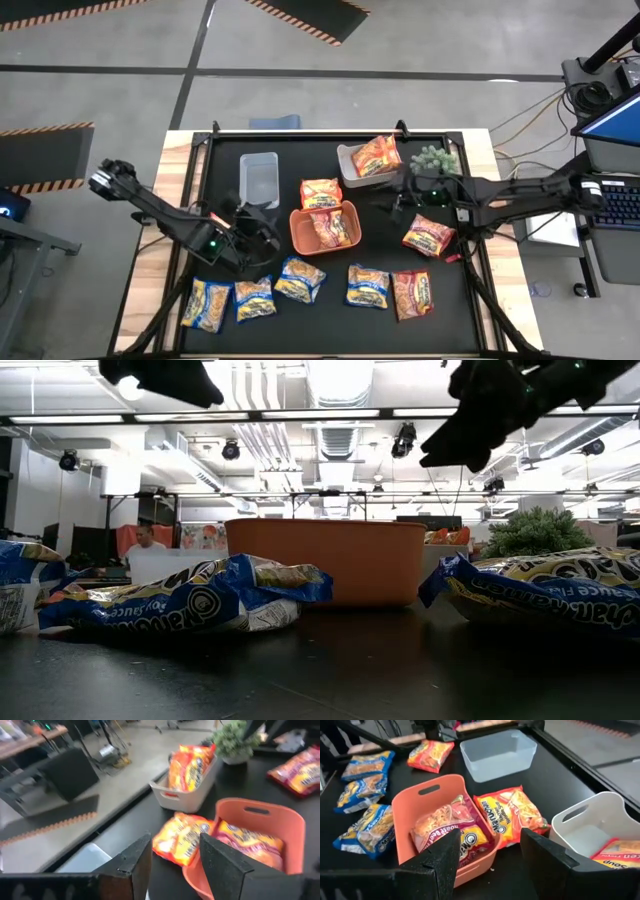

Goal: Sort Maruchan noodles
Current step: Put the blue noodle packet into the transparent bin

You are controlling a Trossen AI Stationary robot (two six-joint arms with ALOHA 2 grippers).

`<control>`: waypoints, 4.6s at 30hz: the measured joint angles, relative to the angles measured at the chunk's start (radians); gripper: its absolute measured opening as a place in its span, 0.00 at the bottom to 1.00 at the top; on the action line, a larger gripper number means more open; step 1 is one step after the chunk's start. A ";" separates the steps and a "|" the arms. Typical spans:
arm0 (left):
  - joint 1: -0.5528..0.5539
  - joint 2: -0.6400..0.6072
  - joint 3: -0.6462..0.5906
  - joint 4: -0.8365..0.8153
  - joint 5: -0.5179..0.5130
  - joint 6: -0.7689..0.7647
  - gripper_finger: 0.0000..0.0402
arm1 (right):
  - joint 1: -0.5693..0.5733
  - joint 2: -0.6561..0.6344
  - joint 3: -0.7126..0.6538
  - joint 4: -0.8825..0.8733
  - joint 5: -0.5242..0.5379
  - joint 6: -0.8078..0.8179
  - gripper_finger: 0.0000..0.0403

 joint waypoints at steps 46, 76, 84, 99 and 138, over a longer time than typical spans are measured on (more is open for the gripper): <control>-0.054 0.165 0.054 -0.085 0.964 -0.041 0.62 | -0.001 -0.067 -0.257 0.265 -0.188 0.007 0.48; -0.063 0.162 -0.309 0.373 1.021 -0.129 0.53 | 0.004 -0.067 -0.259 0.290 -0.238 0.032 0.48; -0.063 0.162 -0.326 0.377 1.022 -0.136 0.30 | 0.004 -0.067 -0.259 0.290 -0.238 0.035 0.48; -0.064 0.157 -0.258 0.188 0.783 -0.210 0.00 | 0.004 -0.067 -0.259 0.288 -0.238 0.035 0.48; -0.039 0.042 -0.053 -0.142 0.131 -0.168 0.01 | 0.004 -0.065 -0.262 0.287 -0.235 0.044 0.48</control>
